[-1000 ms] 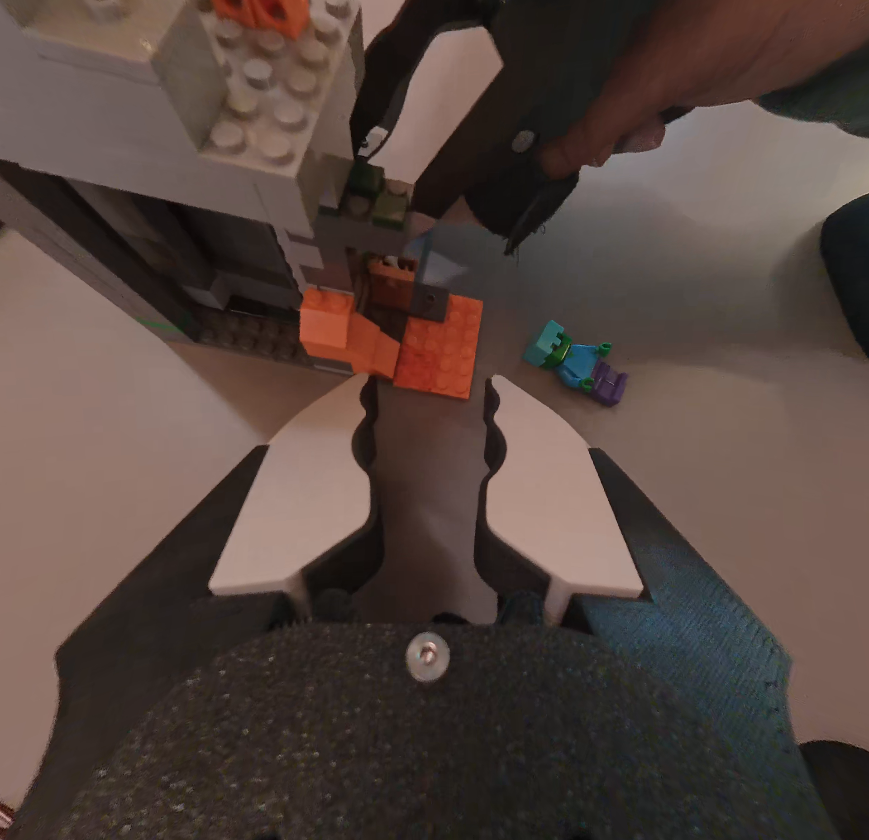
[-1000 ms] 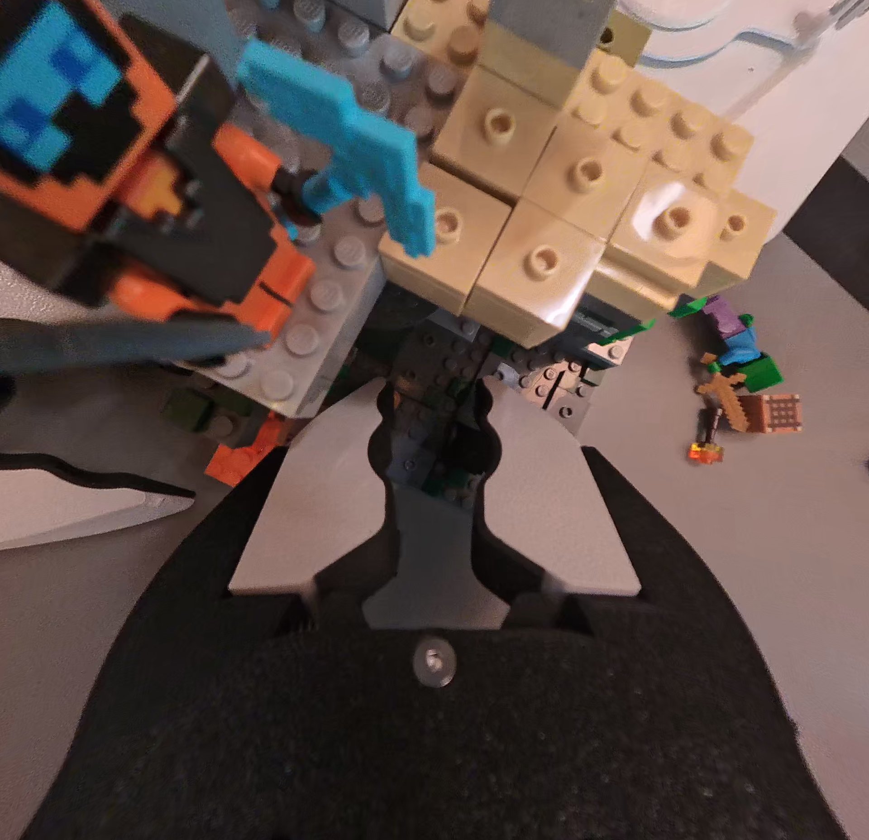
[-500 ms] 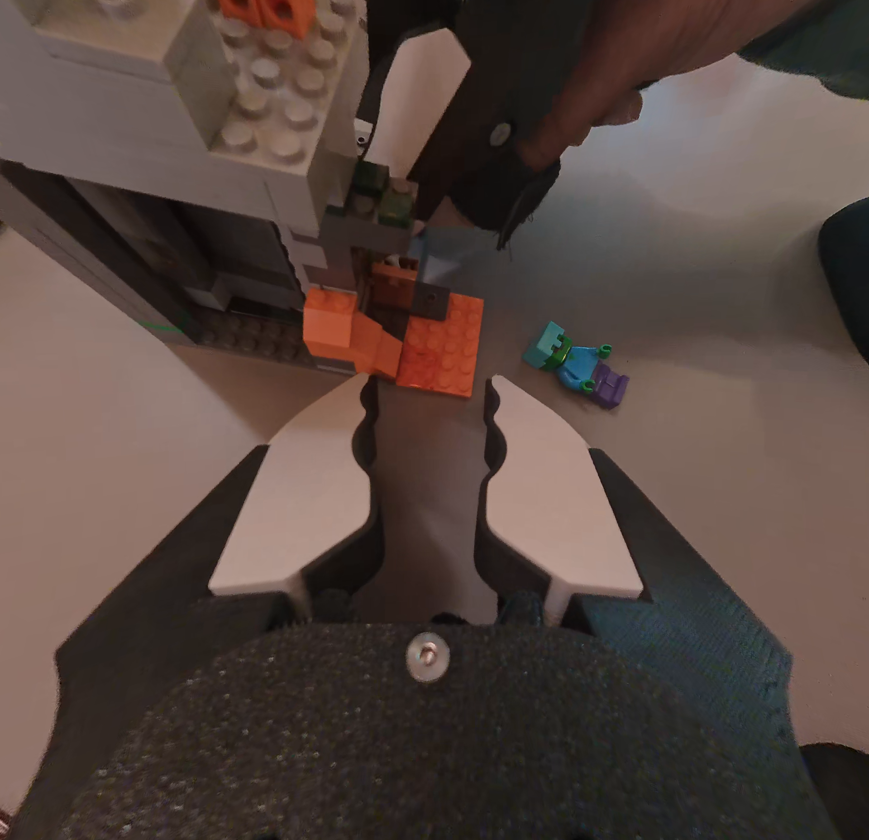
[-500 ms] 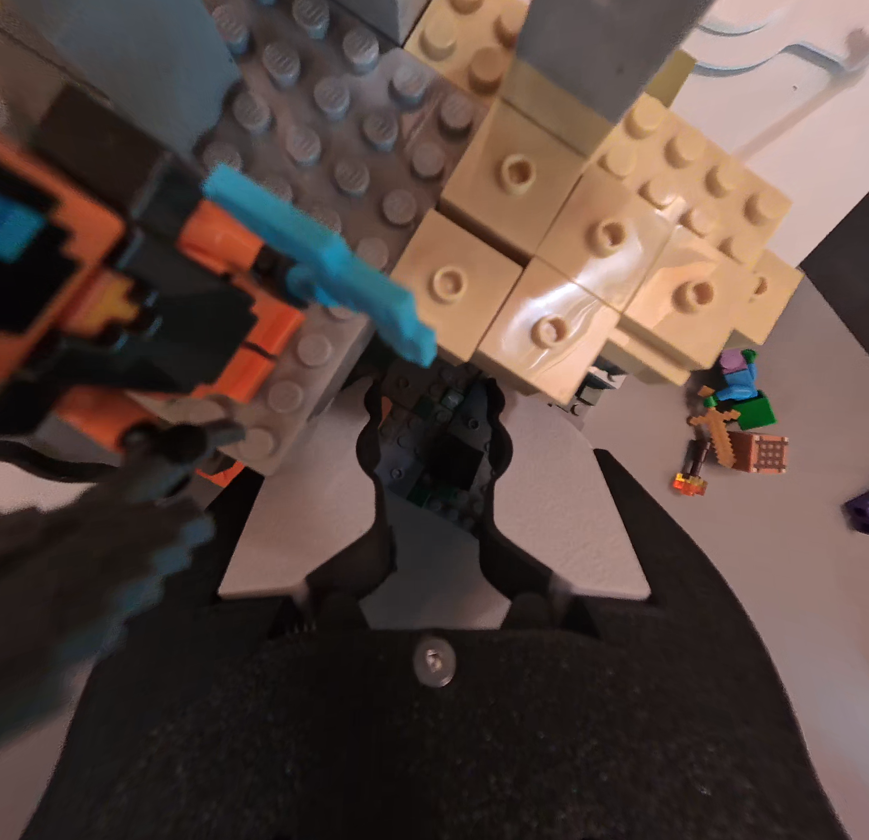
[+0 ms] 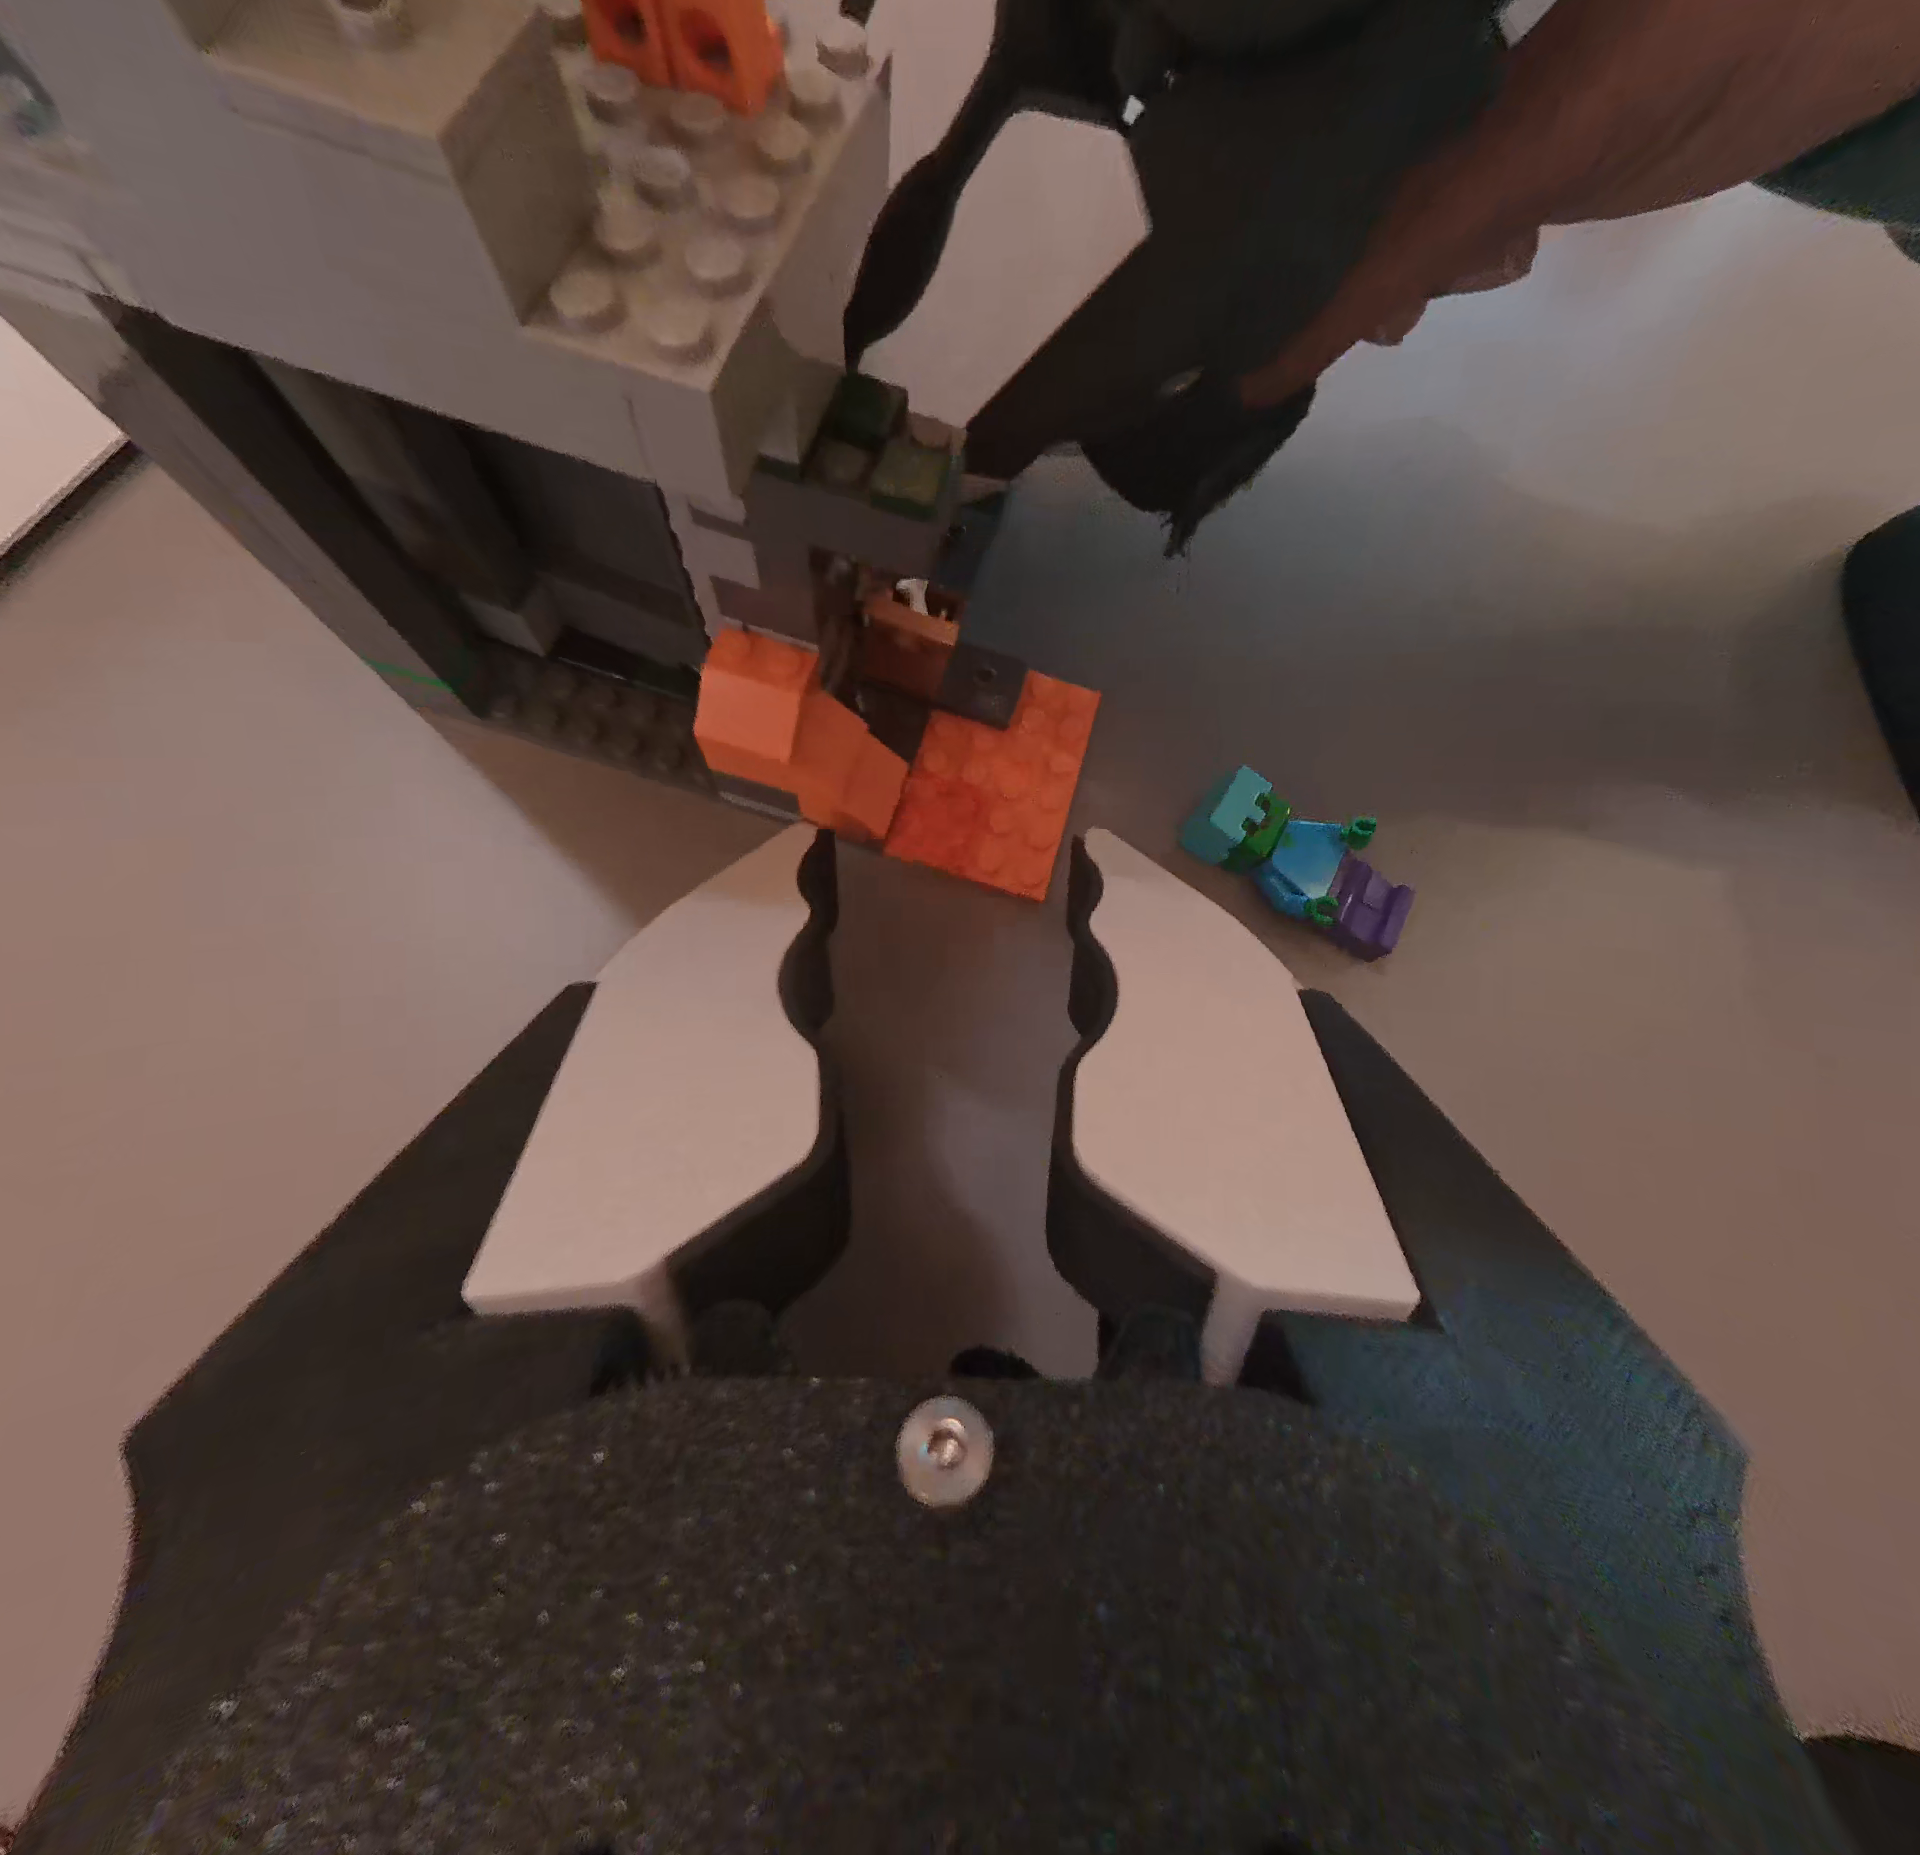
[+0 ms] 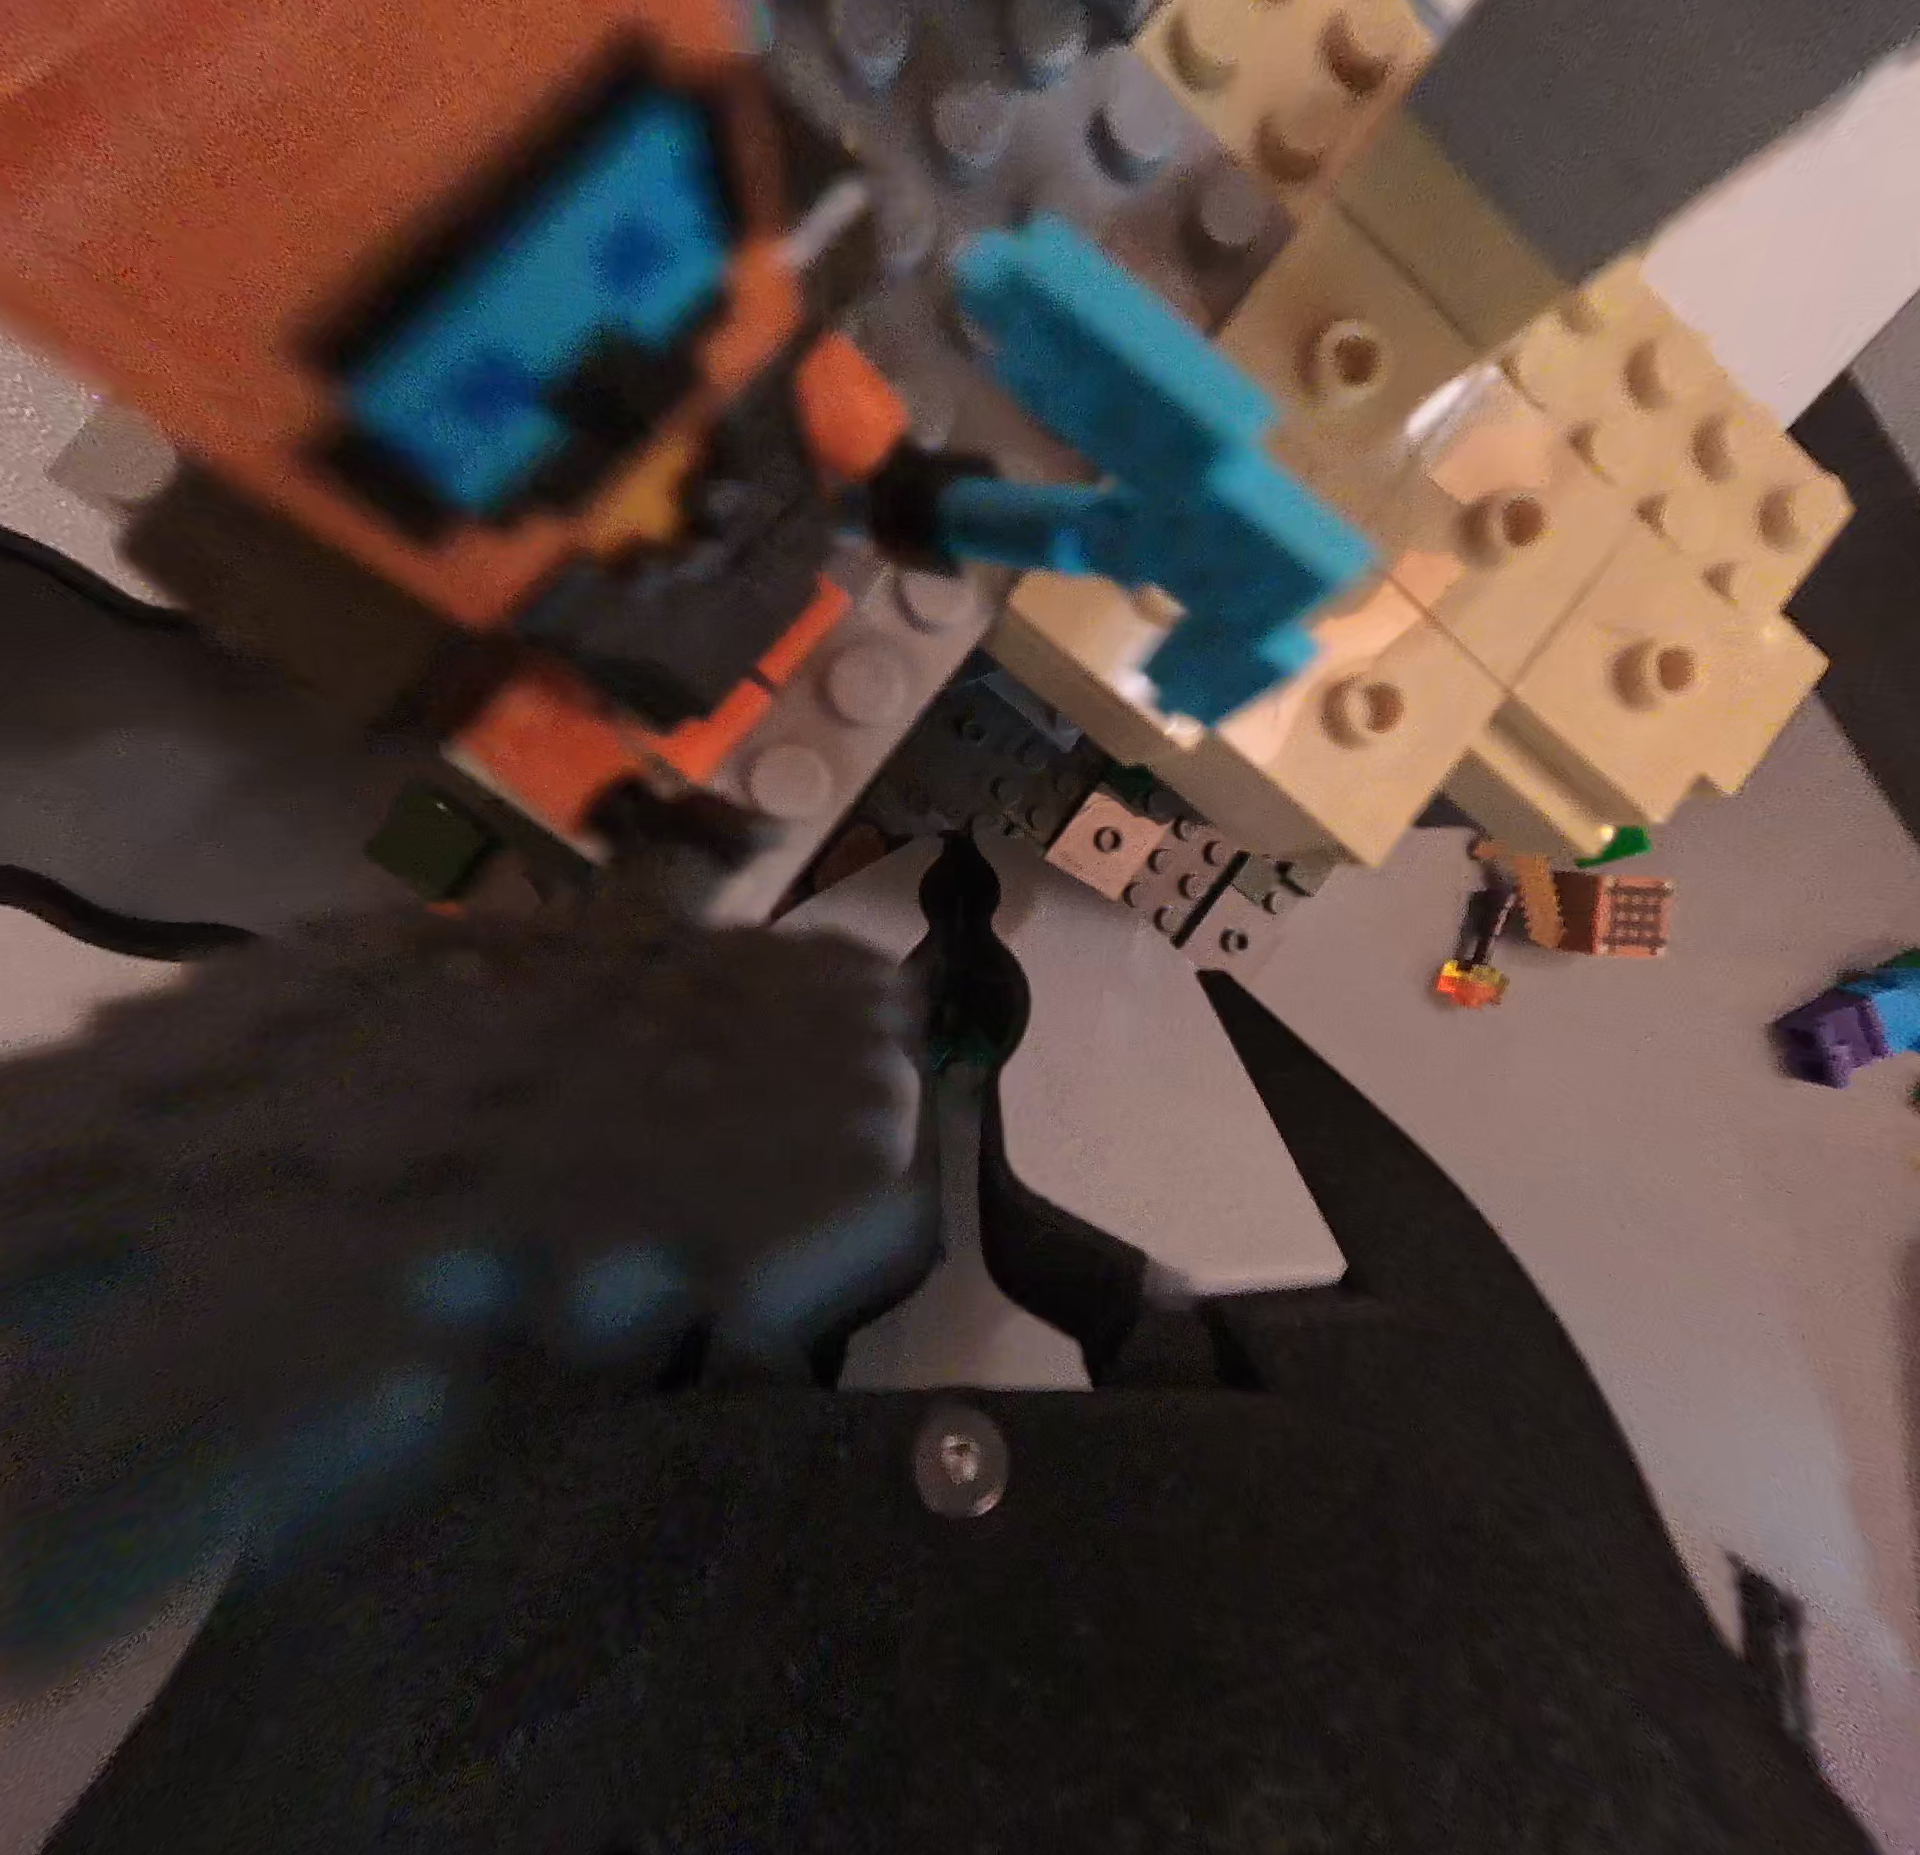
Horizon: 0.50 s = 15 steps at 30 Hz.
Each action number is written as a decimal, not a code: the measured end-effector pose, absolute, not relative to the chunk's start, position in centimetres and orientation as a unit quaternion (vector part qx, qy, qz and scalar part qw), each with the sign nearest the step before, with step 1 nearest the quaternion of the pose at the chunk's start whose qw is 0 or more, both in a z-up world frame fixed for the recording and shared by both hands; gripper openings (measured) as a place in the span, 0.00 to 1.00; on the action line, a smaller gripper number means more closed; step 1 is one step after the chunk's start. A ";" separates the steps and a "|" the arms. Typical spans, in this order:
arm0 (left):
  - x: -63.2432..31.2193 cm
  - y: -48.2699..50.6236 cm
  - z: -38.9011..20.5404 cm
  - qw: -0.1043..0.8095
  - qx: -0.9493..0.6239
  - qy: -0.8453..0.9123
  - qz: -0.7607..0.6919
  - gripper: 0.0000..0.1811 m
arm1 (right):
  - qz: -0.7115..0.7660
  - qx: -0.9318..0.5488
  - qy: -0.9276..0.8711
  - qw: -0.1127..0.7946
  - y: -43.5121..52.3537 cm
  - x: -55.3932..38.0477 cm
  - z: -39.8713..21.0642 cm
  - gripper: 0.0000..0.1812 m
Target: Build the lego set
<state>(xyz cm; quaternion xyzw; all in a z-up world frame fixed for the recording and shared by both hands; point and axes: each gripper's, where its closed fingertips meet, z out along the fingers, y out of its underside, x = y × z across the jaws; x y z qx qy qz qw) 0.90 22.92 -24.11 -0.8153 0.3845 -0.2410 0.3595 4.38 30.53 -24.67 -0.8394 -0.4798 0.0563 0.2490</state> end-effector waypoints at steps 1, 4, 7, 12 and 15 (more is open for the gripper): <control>1.0 23.0 -24.1 0.361 -0.815 0.384 -0.241 0.23 | 0.067 -0.844 -0.473 0.245 30.5 4.4 -24.6 0.03; 1.2 23.2 -23.9 0.363 -0.814 0.384 -0.240 0.24 | 0.106 -0.856 -0.452 0.229 30.3 4.3 -24.7 0.07; 1.0 23.7 -24.0 0.363 -0.815 0.391 -0.226 0.24 | 0.115 -0.862 -0.439 0.226 30.5 4.3 -24.7 0.08; 0.8 24.3 -23.7 0.370 -0.812 0.395 -0.219 0.27 | 0.148 -0.869 -0.425 0.207 30.2 3.9 -24.6 0.14; 0.8 25.0 -23.8 0.377 -0.804 0.412 -0.203 0.29 | 0.138 -0.870 -0.426 0.205 30.3 4.0 -24.6 0.13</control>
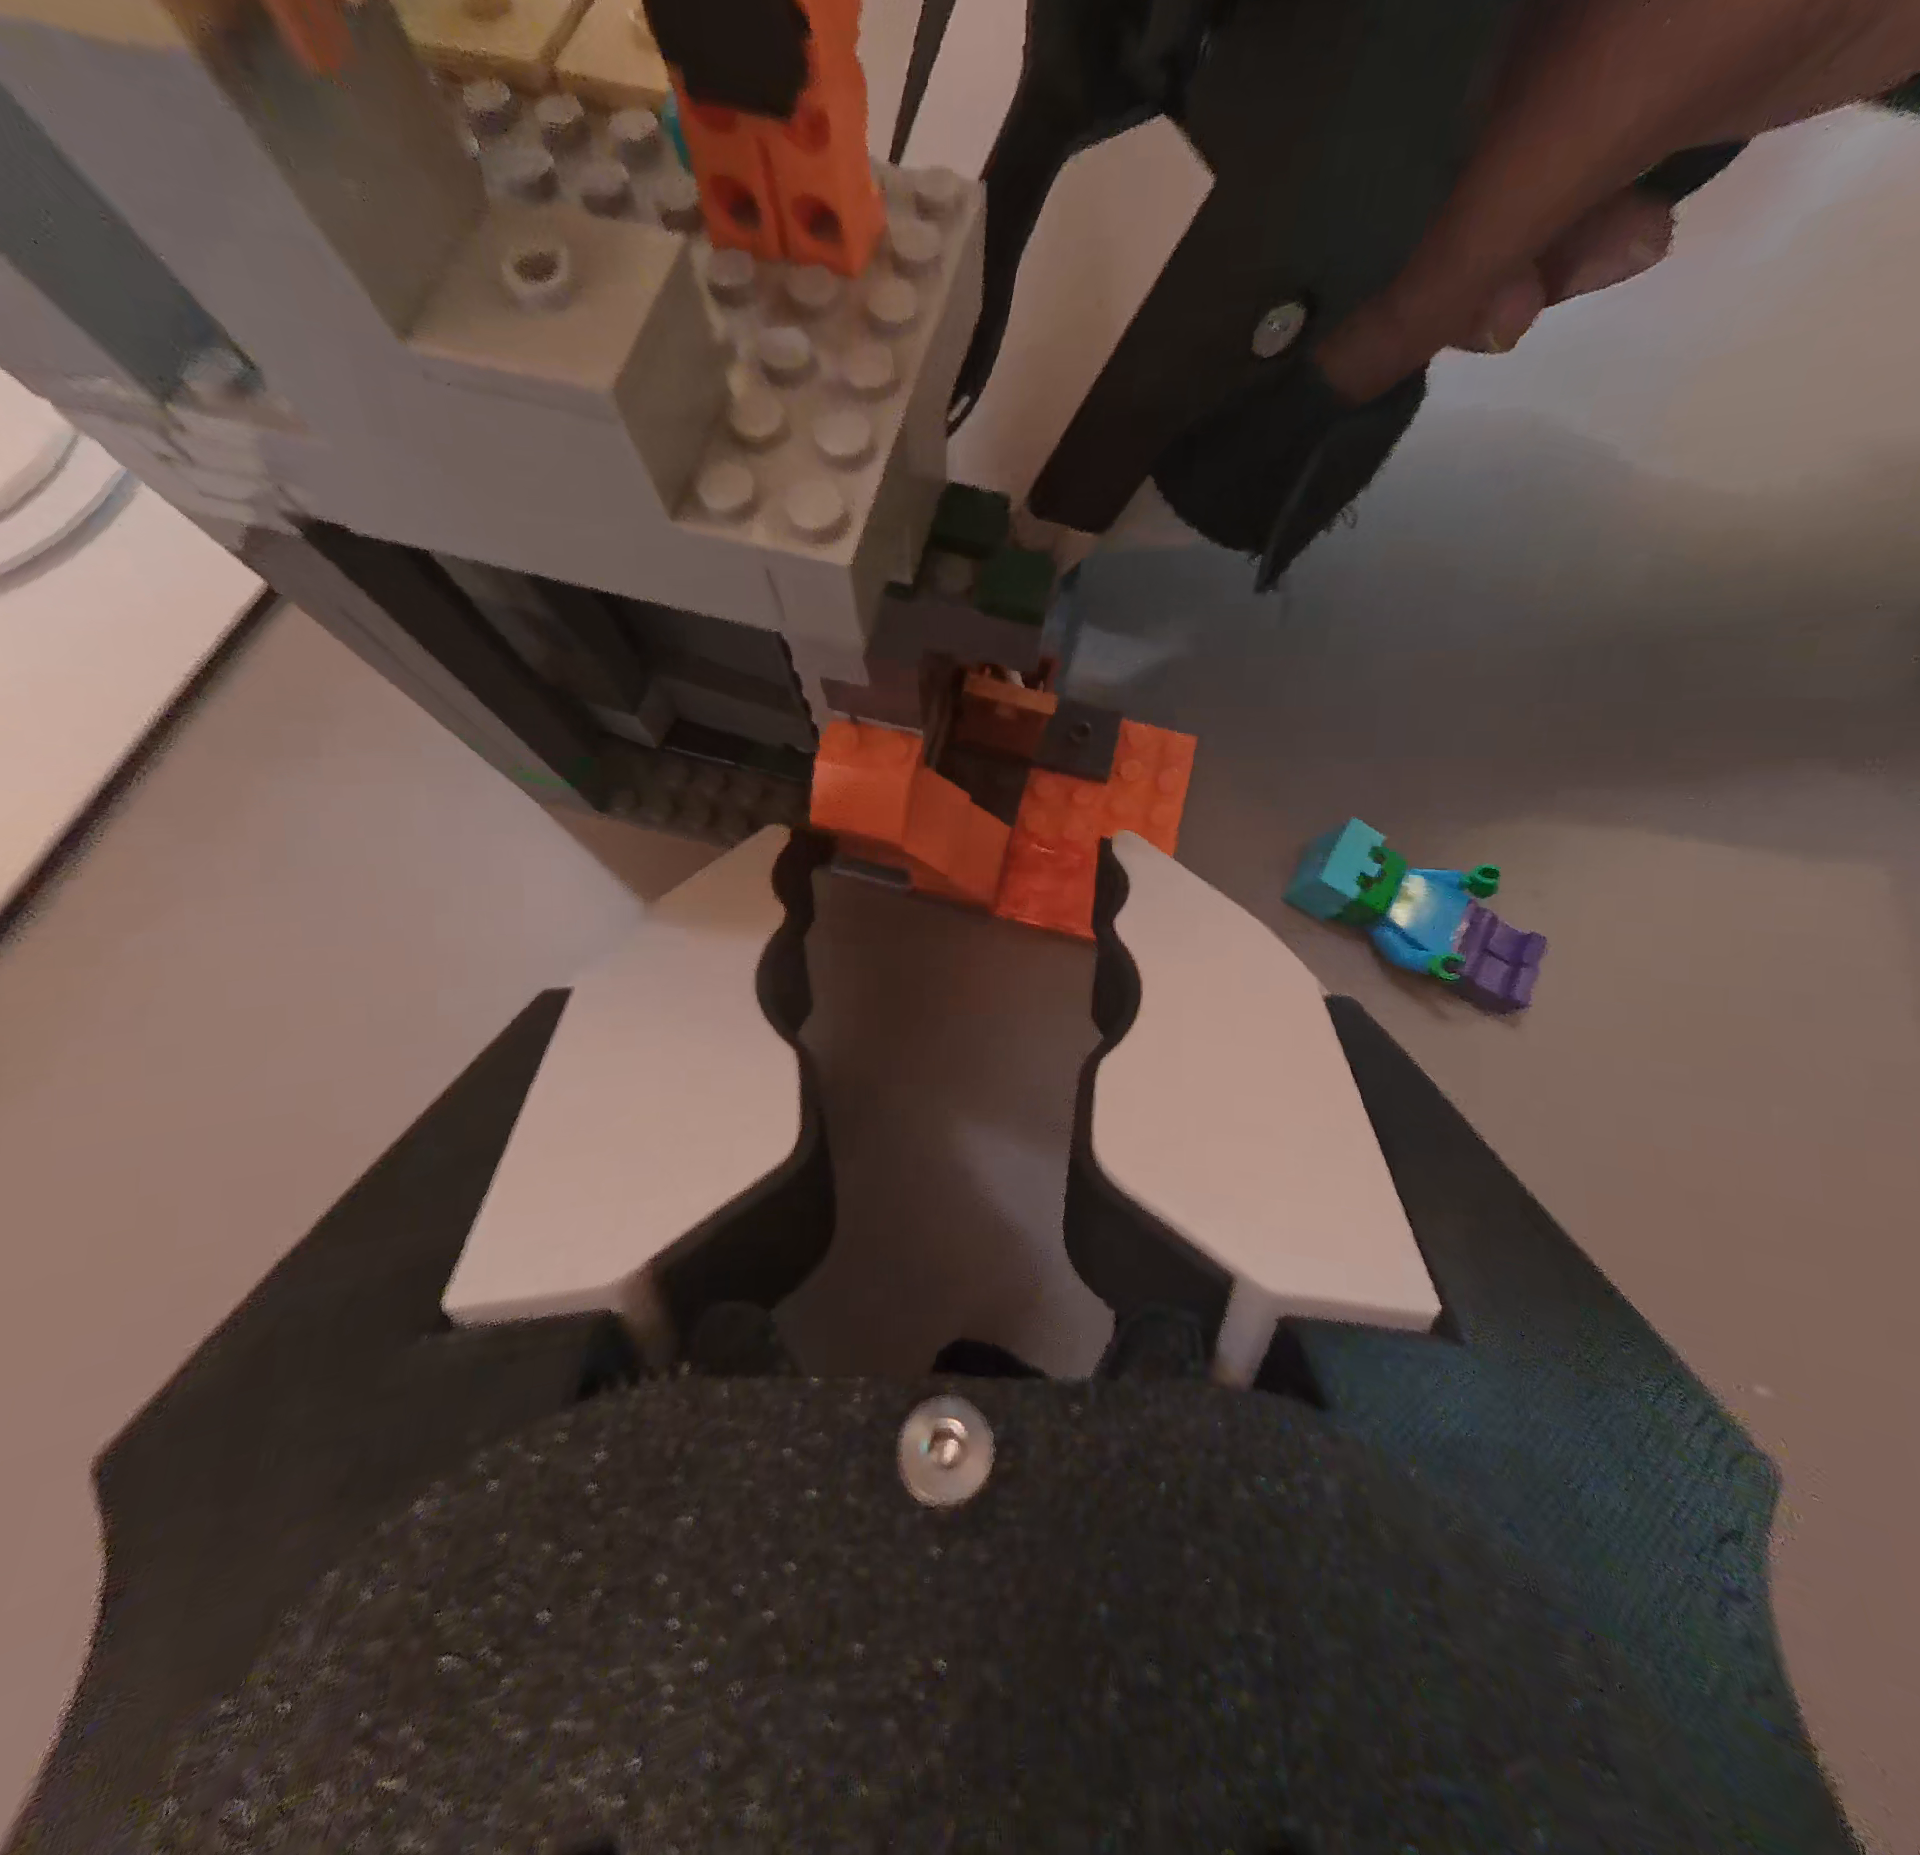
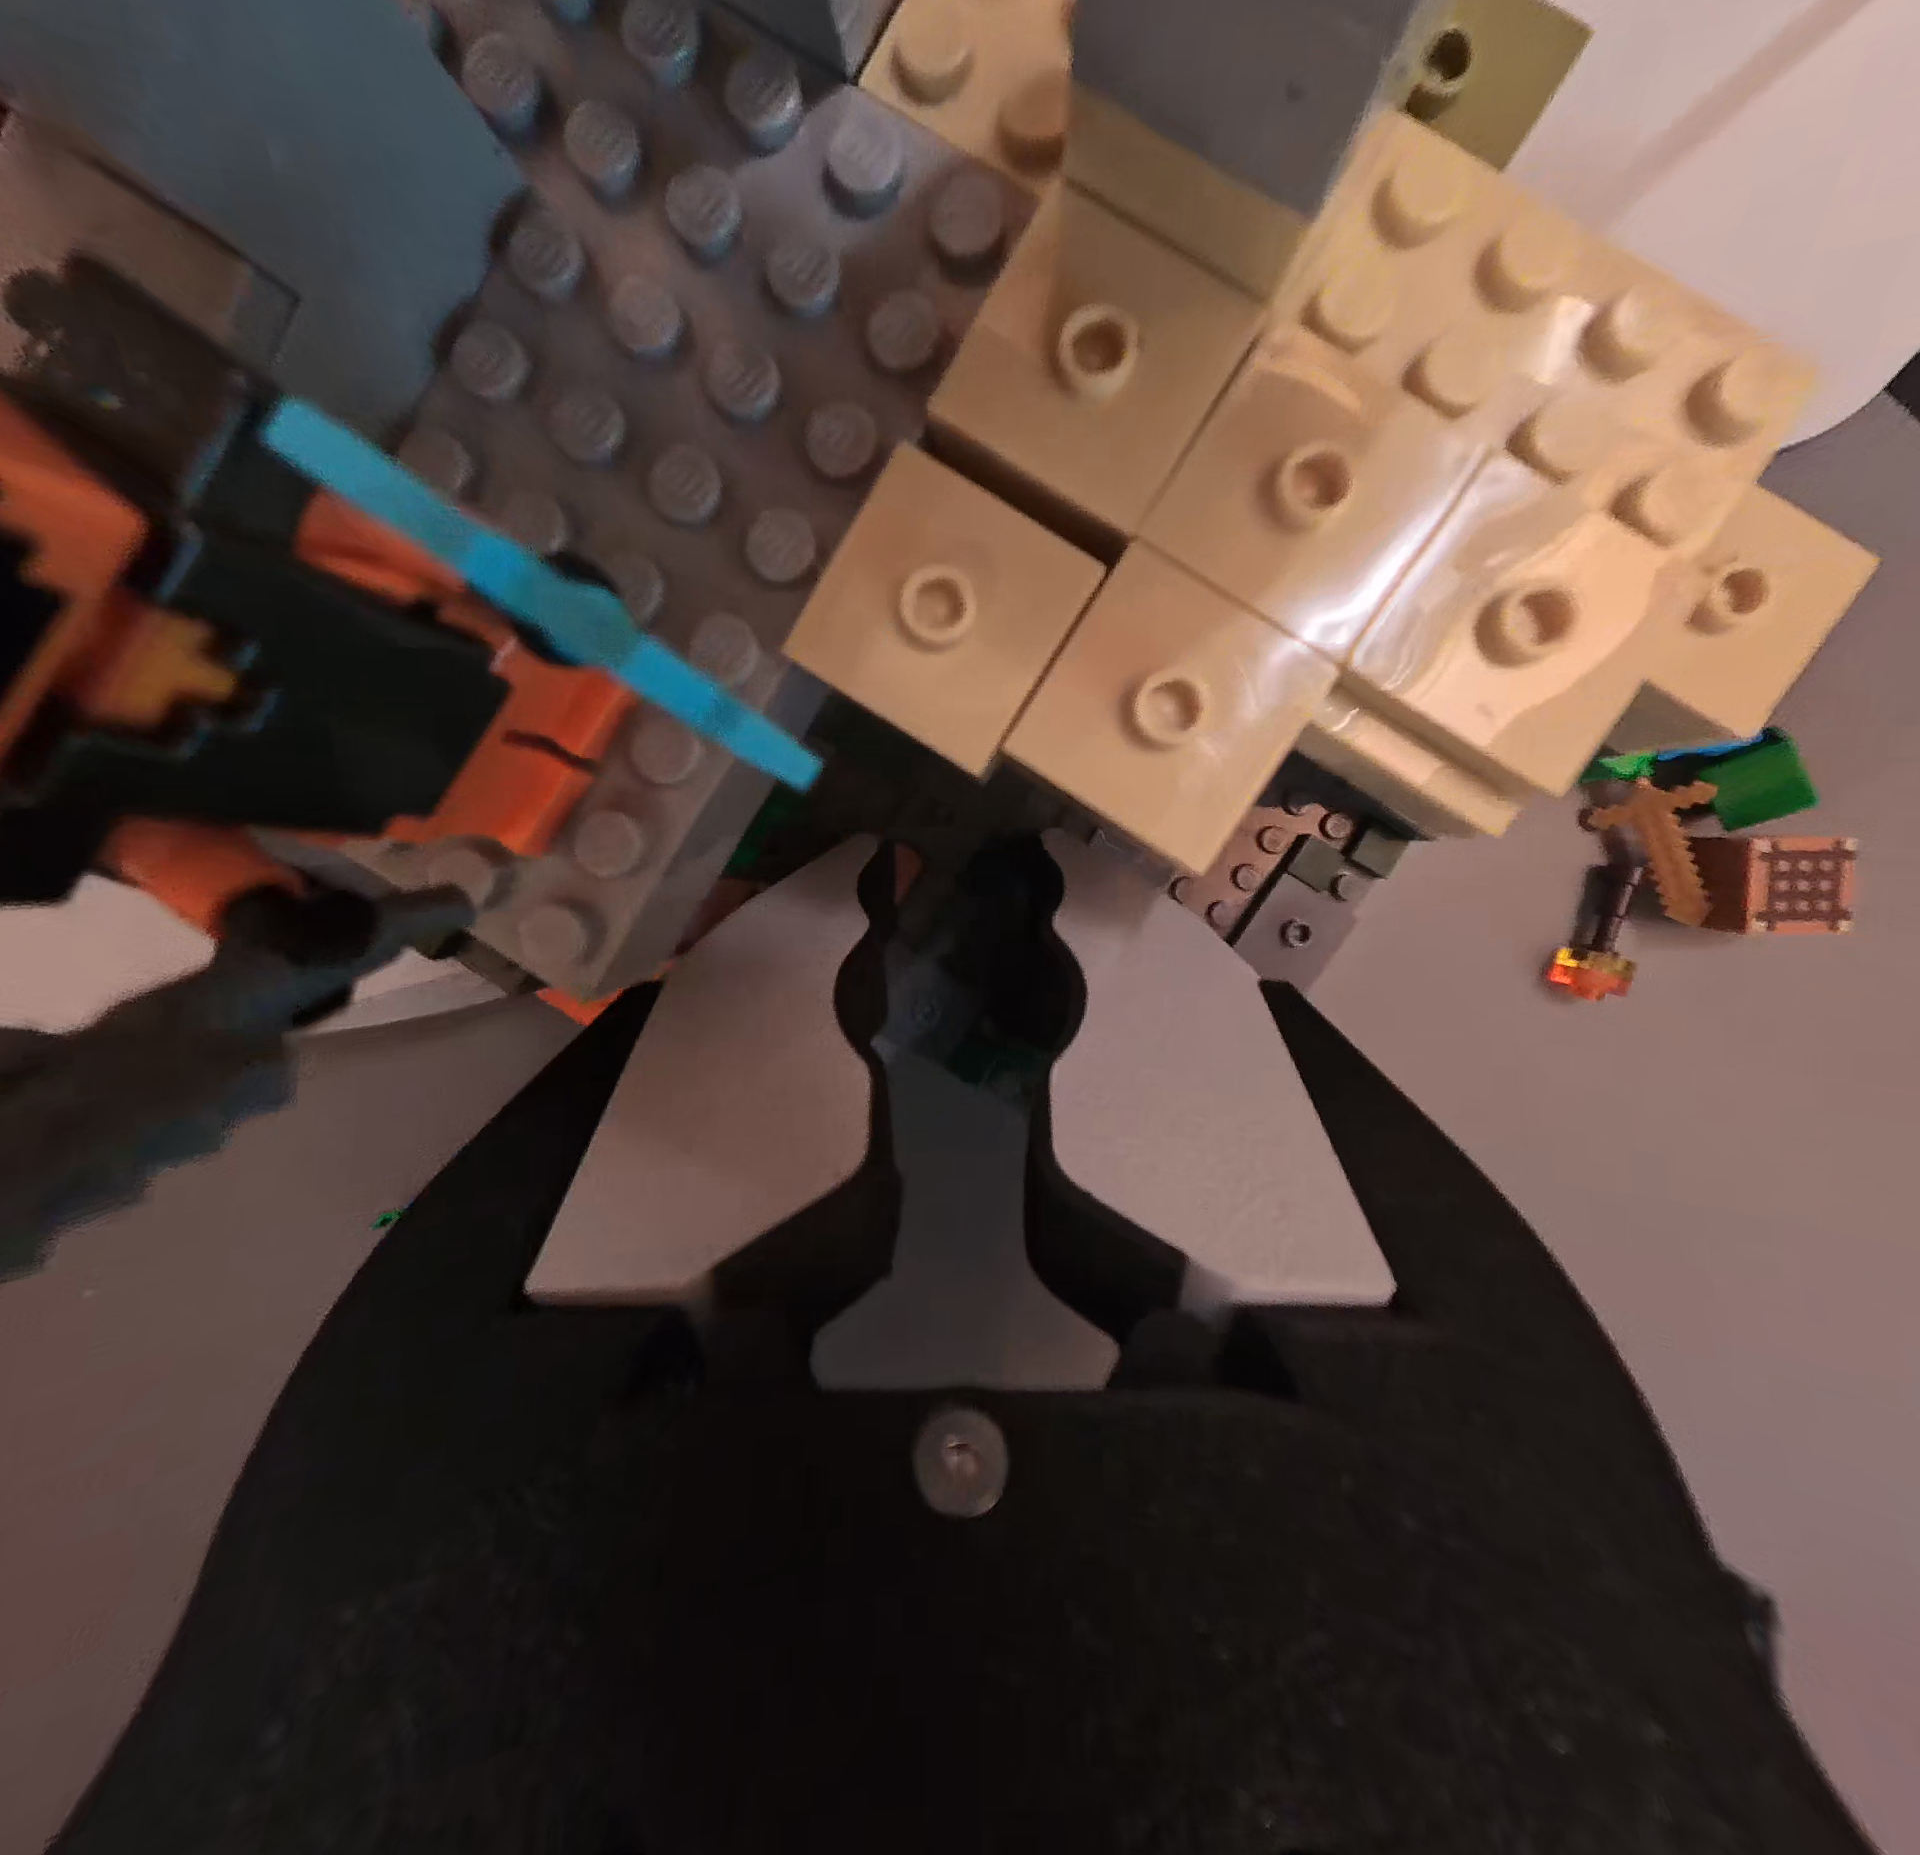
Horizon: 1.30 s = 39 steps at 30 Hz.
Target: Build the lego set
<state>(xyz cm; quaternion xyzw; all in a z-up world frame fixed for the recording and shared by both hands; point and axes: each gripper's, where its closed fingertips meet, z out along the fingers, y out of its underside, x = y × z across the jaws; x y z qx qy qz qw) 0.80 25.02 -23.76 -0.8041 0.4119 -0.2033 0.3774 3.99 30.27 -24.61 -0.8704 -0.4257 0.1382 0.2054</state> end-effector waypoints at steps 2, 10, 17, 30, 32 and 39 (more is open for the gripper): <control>0.8 25.4 -24.0 0.378 -0.800 0.421 -0.199 0.28 | 0.137 -0.873 -0.422 0.202 30.2 4.0 -24.6 0.13; 1.3 26.5 -24.4 0.389 -0.786 0.444 -0.185 0.24 | 0.130 -0.884 -0.403 0.196 29.9 4.1 -24.7 0.11; 1.8 26.5 -24.6 0.396 -0.776 0.462 -0.164 0.20 | 0.124 -0.890 -0.395 0.192 29.6 4.3 -24.8 0.00; 1.8 26.5 -24.5 0.391 -0.794 0.430 -0.176 0.18 | 0.175 -0.892 -0.380 0.169 28.9 3.7 -24.6 0.05; 1.8 26.5 -24.5 0.390 -0.799 0.423 -0.176 0.18 | 0.179 -0.896 -0.370 0.167 28.8 3.6 -24.7 0.06; 1.8 26.6 -24.5 0.390 -0.812 0.399 -0.174 0.18 | 0.161 -0.908 -0.342 0.180 28.8 3.7 -24.8 0.05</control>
